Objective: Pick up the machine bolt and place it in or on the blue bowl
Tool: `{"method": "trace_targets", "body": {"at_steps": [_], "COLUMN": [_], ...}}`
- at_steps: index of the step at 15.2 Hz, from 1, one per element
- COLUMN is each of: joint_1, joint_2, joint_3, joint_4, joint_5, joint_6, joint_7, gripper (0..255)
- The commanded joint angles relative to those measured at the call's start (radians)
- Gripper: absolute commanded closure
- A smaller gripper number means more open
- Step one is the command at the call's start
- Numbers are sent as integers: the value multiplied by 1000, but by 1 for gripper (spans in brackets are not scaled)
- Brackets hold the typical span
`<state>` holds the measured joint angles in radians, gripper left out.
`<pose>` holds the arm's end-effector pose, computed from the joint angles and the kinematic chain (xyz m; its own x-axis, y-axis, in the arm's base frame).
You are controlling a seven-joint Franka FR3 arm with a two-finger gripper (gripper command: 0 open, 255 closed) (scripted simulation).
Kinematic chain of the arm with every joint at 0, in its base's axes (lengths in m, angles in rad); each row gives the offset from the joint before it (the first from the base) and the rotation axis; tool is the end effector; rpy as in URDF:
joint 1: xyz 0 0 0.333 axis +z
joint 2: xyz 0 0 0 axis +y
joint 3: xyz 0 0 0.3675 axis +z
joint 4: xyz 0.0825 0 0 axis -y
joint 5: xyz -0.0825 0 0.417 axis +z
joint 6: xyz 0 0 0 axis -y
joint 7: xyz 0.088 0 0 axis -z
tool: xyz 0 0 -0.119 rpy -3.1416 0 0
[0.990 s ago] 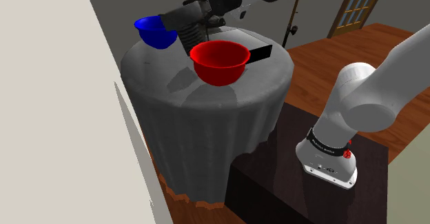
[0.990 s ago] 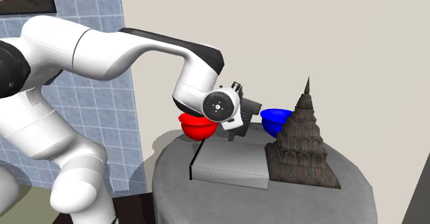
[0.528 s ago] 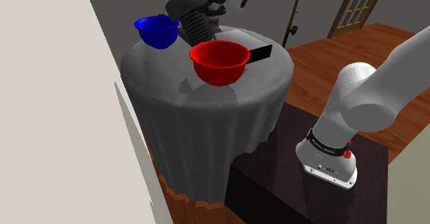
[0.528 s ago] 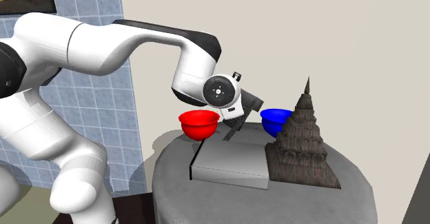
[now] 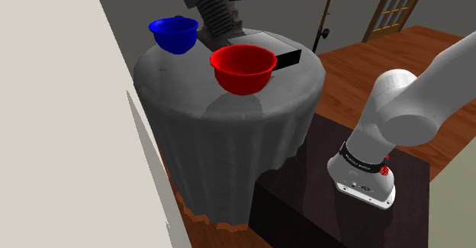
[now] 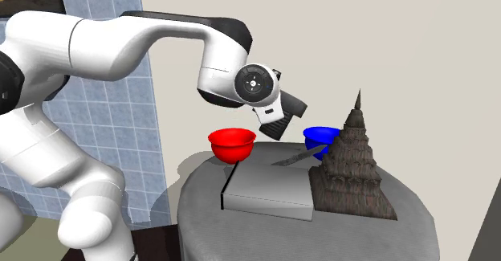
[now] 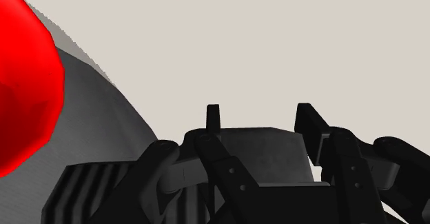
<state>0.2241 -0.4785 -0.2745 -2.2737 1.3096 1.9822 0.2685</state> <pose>0.4550 0.0242 0.6373 0.8128 -0.4094 -0.4144 -0.4646 -0.0266 -0.8851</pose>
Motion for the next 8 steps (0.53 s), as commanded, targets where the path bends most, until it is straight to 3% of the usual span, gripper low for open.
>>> {"method": "trace_targets", "body": {"at_steps": [1,8], "joint_1": [0,-3], "joint_2": [4,4], "joint_3": [1,8], "joint_4": [29,103], "joint_5": [-8,-35], "joint_6": [-6,-24], "joint_7": [25,104], "gripper": [255,255]}}
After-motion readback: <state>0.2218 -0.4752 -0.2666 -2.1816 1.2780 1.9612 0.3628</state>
